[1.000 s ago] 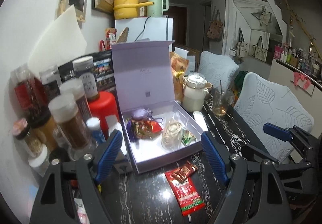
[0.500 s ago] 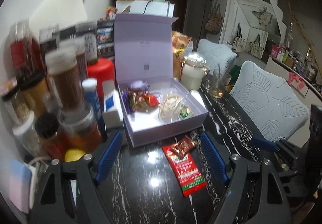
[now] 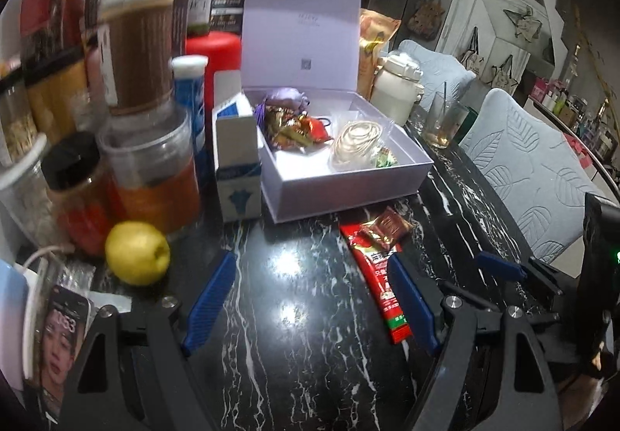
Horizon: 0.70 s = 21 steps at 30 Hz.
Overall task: Organize soft objects
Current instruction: 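Lower both grippers toward the red spicy-strip packet and brown chocolate packet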
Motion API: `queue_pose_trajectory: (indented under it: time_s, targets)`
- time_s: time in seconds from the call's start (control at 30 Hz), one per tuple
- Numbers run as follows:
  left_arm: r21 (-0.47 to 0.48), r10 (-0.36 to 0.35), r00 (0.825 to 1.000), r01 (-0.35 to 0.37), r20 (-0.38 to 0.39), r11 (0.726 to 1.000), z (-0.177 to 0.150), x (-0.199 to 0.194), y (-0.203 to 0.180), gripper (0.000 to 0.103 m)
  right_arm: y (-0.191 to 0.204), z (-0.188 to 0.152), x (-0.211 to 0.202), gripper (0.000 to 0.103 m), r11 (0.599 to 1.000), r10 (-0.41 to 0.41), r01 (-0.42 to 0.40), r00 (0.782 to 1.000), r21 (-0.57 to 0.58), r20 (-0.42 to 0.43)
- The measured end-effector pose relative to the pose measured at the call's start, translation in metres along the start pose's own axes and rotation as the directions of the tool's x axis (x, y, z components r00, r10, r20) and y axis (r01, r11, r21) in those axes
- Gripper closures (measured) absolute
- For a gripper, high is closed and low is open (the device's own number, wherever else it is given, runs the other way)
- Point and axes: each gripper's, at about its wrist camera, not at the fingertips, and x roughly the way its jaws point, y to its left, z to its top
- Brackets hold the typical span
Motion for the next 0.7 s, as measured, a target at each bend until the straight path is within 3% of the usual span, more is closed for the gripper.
queue_pose_trajectory:
  time_s: [0.4, 0.5, 0.7]
  targets:
    - [-0.022, 0.023, 0.999, -0.025, -0.049, 0.999, 0.004, 0.032, 0.017, 0.023, 0.005, 0.01, 0.055, 0.025, 0.999, 0.036, -0.036, 0.994, 0.001, -0.103]
    - [-0.061, -0.011, 0.998, 0.007, -0.066, 0.998, 0.005, 0.038, 0.023, 0.023, 0.008, 0.011, 0.066, 0.025, 0.999, 0.017, -0.021, 0.993, -0.027, -0.117]
    - [-0.066, -0.016, 0.997, 0.011, -0.08, 0.998, 0.008, 0.047, 0.021, 0.023, -0.002, 0.015, 0.075, 0.025, 1.0, 0.025, -0.026, 0.99, -0.003, -0.142]
